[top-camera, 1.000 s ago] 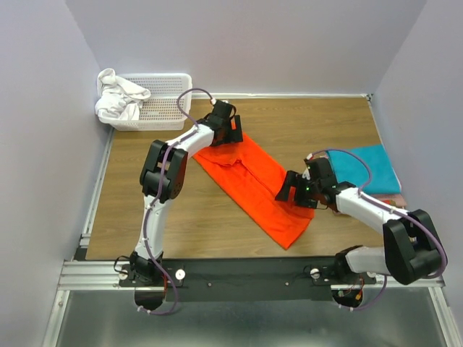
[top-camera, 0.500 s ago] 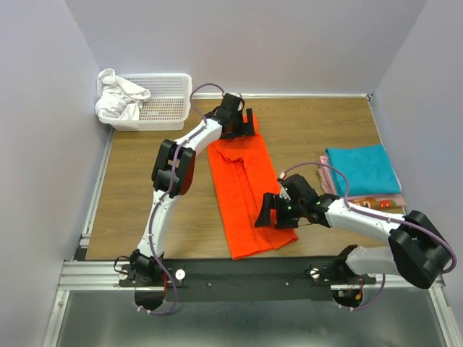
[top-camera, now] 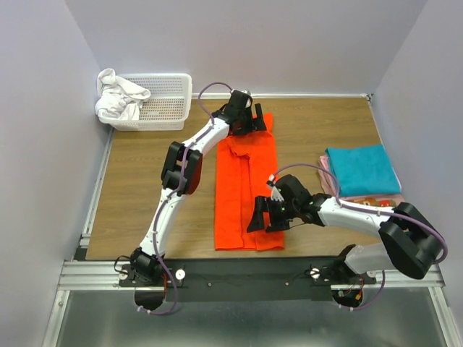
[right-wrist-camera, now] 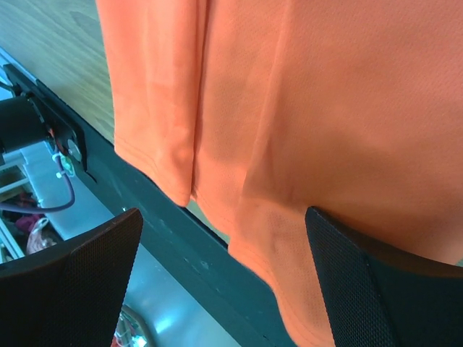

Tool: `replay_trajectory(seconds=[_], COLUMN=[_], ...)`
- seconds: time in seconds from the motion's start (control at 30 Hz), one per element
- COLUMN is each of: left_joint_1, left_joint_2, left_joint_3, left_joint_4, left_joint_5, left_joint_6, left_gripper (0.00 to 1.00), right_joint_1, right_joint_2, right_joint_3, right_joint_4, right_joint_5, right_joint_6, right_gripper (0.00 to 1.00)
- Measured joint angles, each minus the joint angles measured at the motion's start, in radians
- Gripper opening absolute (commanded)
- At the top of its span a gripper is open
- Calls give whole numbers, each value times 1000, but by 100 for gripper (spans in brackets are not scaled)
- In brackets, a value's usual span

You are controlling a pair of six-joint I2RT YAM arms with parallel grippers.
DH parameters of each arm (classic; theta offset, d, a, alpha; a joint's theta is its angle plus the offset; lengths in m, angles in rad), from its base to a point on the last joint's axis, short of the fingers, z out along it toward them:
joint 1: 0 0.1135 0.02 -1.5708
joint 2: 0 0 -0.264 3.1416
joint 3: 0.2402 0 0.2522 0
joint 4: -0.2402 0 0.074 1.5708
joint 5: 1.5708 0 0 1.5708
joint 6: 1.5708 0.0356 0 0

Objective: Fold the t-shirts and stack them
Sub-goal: Fold the tshirt

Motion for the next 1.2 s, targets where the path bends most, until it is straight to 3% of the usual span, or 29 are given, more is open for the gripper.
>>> replay_trajectory(seconds=[0.27, 0.53, 0.93, 1.1, 1.2], left_joint_1=[17, 51, 77, 77, 75], left_joint_2=[27, 59, 88, 42, -65], left_joint_3=[28, 72, 130, 118, 66], left_joint_4=[42, 84, 147, 138, 127], left_joint_5=[-9, -65, -135, -140, -142], left_joint_6=[-70, -146, -178, -151, -122], left_gripper=[98, 99, 99, 99, 98], right_joint_1=[1, 1, 1, 1, 1], right_joint_2=[-76, -235, -388, -432, -453], right_joint_3=[37, 123, 111, 98, 85], right_joint_4=[-57, -154, -196, -203, -206], right_joint_5=[51, 338, 586, 603, 604], right_joint_6=[-39, -10, 97, 101, 102], right_gripper=[100, 100, 100, 100, 100])
